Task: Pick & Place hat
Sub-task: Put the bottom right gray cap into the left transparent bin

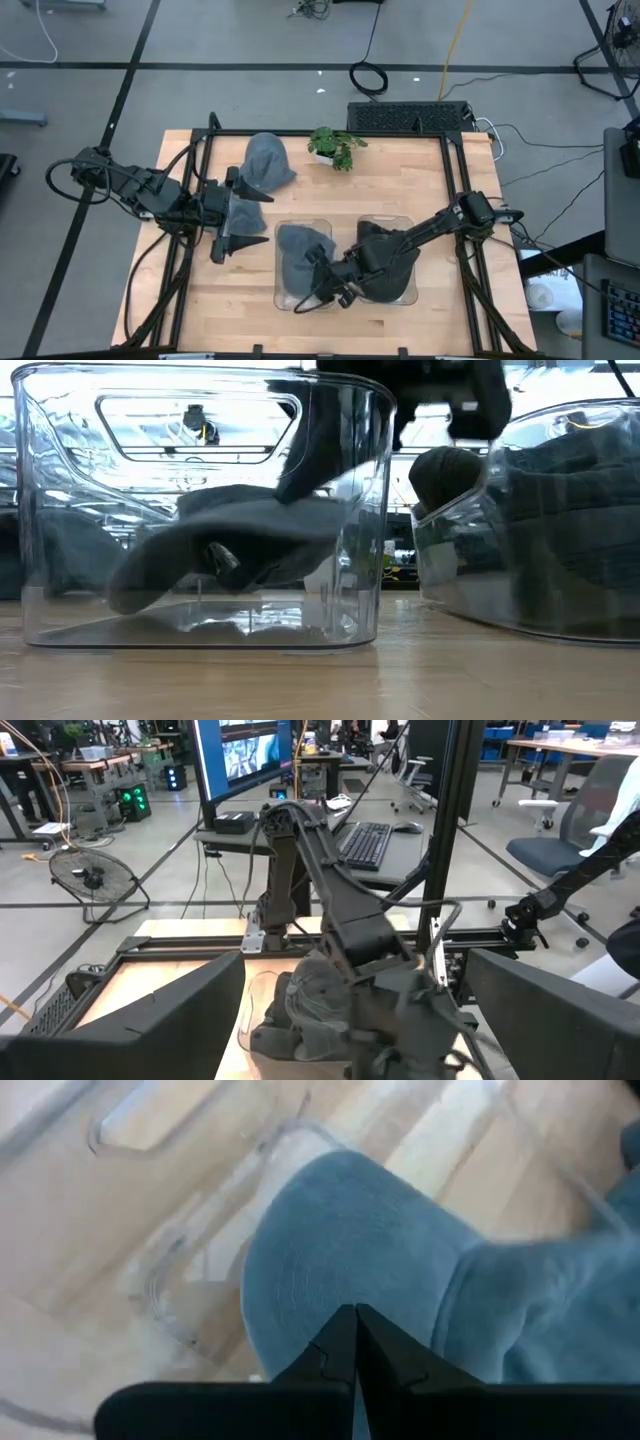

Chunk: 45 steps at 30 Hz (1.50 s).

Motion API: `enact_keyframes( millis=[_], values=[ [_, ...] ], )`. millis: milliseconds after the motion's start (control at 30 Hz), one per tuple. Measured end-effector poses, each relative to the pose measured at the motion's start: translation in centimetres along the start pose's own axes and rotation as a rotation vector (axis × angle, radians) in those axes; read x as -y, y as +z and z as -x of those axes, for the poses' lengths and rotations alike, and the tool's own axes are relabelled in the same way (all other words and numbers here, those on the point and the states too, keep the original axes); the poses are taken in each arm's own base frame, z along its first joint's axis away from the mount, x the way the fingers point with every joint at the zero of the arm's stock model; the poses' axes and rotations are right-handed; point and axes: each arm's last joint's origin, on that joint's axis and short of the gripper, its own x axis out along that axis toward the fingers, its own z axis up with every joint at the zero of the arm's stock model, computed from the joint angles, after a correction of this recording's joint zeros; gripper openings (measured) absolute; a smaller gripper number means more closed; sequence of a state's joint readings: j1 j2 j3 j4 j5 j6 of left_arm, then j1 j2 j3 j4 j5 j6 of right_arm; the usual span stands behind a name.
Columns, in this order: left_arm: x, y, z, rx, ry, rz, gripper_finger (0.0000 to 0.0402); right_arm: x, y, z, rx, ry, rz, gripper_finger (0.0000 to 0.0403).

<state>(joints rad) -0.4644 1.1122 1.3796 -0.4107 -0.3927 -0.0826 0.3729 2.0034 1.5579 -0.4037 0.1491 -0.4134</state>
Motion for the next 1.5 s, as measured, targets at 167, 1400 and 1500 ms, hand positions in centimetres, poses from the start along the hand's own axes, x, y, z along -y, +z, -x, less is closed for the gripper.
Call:
enact_keyframes(
  millis=[167,1400,1500],
  values=[
    [0.0,0.0,0.0,0.000,0.000,0.000,0.0392,1.9,-1.5,-0.6,0.034,0.129,-0.137,0.0000],
    [0.0,0.0,0.0,0.001,0.000,0.000,0.0392,4.3,-4.4,-1.5,0.012,-0.023,-0.153,0.0000],
    [0.0,0.0,0.0,0.001,0.000,0.000,0.0392,4.2,-5.1,-1.8,-0.009,-0.015,-0.182,0.0000]
  ],
)
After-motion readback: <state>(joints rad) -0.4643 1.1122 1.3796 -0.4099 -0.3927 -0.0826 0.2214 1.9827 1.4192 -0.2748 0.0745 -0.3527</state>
